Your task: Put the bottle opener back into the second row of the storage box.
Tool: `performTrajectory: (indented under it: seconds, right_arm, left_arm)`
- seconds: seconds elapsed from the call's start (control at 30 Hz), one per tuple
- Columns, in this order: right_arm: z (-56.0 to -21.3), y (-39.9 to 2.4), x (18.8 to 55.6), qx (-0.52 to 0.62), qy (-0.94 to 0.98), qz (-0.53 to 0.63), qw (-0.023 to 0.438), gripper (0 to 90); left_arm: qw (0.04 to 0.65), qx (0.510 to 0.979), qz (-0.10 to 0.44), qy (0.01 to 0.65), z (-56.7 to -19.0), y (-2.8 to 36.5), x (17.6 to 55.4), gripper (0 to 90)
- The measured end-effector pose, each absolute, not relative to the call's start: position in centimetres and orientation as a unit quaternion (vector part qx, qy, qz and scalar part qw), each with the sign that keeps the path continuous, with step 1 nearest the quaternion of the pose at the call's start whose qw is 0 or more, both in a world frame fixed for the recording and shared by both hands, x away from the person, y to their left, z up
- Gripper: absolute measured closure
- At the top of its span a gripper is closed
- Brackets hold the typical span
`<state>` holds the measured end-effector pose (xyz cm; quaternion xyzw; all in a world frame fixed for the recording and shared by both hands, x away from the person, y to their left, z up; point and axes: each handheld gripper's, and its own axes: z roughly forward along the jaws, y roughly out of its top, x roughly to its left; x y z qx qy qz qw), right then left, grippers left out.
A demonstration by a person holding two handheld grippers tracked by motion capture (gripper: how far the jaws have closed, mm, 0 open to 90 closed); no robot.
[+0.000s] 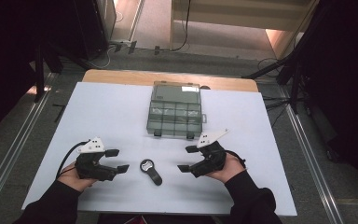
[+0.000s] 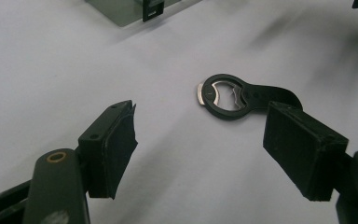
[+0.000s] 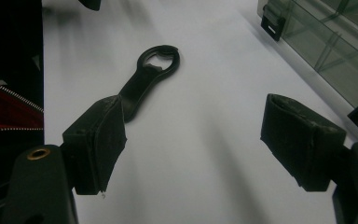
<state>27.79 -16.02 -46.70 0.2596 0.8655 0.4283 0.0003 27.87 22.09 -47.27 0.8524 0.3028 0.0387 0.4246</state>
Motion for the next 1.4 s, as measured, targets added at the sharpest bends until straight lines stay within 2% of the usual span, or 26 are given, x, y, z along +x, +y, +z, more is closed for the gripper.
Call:
performTrajectory:
  seconds: [1.4]
  right_arm:
    - [-46.8,-9.1,28.9,0.258,0.871,0.419,-0.007,24.7]
  left_arm:
    - [0.424,0.852,0.039,0.304,-47.2,22.1,27.9,25.2]
